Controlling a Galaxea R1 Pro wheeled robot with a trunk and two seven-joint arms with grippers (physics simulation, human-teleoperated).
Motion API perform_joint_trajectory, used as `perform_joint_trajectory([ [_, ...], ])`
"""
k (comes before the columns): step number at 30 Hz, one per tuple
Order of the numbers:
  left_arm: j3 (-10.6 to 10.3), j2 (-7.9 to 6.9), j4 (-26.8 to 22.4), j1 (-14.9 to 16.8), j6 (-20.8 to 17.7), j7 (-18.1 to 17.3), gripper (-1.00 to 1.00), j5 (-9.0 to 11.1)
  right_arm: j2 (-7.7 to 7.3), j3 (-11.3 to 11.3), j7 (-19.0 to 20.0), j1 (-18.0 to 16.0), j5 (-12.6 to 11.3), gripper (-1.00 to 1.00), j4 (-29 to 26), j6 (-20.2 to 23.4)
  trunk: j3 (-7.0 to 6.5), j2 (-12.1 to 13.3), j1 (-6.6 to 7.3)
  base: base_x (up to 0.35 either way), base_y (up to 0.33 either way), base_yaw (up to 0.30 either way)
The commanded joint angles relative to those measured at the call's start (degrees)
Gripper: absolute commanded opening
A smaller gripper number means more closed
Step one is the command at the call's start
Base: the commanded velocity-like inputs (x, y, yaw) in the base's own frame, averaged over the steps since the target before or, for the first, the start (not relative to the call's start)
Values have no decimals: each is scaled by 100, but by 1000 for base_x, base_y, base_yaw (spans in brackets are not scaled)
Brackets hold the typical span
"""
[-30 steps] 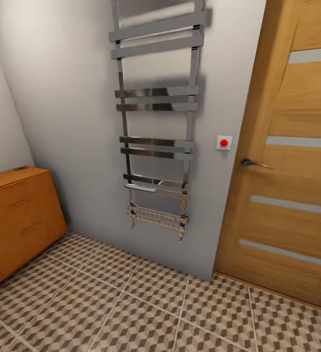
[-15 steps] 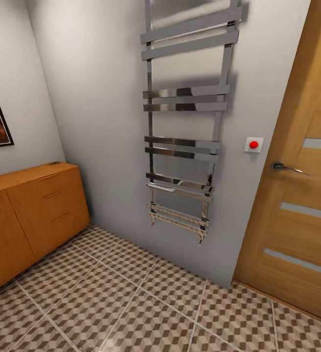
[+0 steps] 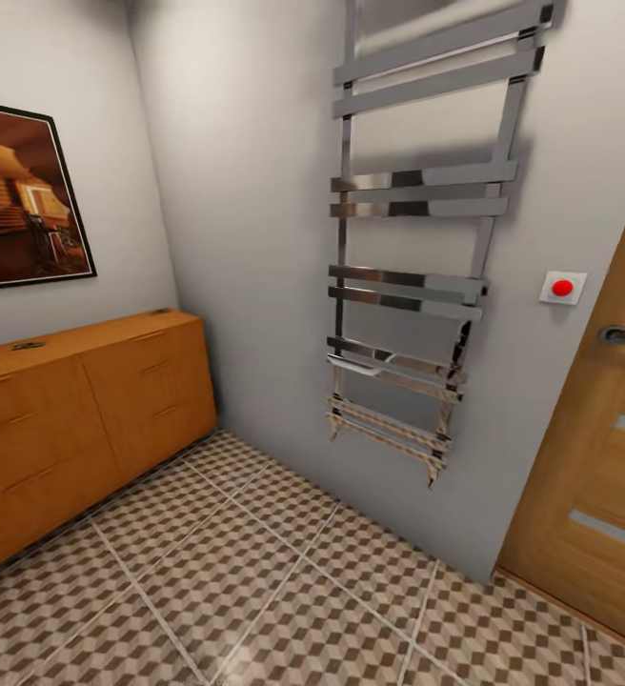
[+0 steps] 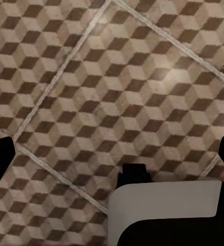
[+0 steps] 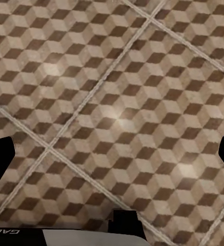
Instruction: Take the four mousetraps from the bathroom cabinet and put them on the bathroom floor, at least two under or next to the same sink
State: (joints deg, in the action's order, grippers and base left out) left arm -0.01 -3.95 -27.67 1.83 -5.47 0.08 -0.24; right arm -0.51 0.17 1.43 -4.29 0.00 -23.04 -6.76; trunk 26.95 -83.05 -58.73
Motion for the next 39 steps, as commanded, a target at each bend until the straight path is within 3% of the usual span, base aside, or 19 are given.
perform_joint_trajectory([
  [1, 0, 0, -12, 2, -33, 1, 100, -2, -2, 1, 15, -2, 0, 100, 2, -18, 6, -3, 0, 0, 0, 286],
  [18, 9, -109, -33, 2, -33, 1, 100, 7, -2, -25, 15, -2, -13, 100, 2, -18, 6, -3, 0, 0, 0, 286],
  [39, 9, -123, -28, 0, -32, 3, 100, 6, 6, -8, 15, -2, -9, 100, 2, -18, 6, -3, 0, 0, -2, 286],
])
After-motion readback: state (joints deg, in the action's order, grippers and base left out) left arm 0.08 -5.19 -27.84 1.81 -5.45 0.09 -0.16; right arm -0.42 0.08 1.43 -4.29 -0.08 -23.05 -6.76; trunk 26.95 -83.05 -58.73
